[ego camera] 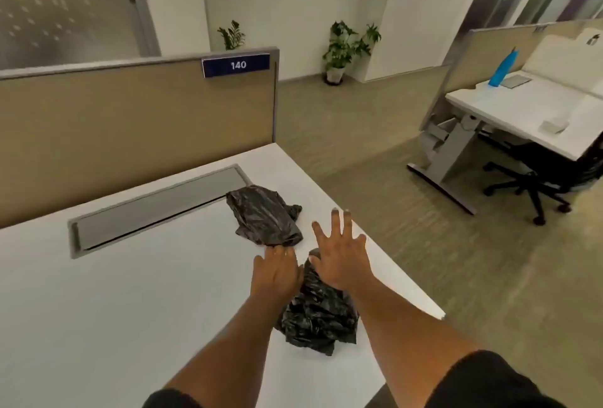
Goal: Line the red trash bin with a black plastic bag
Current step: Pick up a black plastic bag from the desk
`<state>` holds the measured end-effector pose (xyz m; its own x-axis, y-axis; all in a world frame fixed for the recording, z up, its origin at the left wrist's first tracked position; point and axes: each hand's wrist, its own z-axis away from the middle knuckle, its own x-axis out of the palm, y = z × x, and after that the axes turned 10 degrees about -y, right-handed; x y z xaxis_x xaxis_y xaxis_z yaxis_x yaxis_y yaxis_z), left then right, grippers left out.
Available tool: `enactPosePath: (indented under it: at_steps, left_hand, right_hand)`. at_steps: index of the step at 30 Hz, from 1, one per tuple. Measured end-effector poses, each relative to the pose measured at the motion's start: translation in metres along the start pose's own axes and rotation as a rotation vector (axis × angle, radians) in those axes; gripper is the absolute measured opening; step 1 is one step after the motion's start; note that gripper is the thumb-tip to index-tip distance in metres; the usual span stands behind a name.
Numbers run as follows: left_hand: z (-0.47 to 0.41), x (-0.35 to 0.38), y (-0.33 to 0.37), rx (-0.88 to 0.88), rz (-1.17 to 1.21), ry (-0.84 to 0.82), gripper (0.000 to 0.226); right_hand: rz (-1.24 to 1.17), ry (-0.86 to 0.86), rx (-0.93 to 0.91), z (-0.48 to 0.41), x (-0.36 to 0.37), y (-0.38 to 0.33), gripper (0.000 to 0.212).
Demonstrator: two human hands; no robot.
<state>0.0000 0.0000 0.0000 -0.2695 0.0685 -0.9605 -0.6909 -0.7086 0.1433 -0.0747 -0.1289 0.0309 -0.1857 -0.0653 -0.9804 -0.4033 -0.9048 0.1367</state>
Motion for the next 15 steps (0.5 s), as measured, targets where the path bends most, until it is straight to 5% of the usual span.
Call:
enactPosePath:
  at_steps: [8,15]
  left_hand:
    - [-0.036,0.045,0.026,-0.21,0.559,-0.432,0.059]
    - [-0.046,0.042,0.029,-0.142,0.728,-0.447,0.027]
  right_hand:
    - [-0.169,-0.29,0.078,-0.007,0.069,0.016,0.055]
    - [-0.577,-0.285,0.357,0.0,0.074,0.011,0.055]
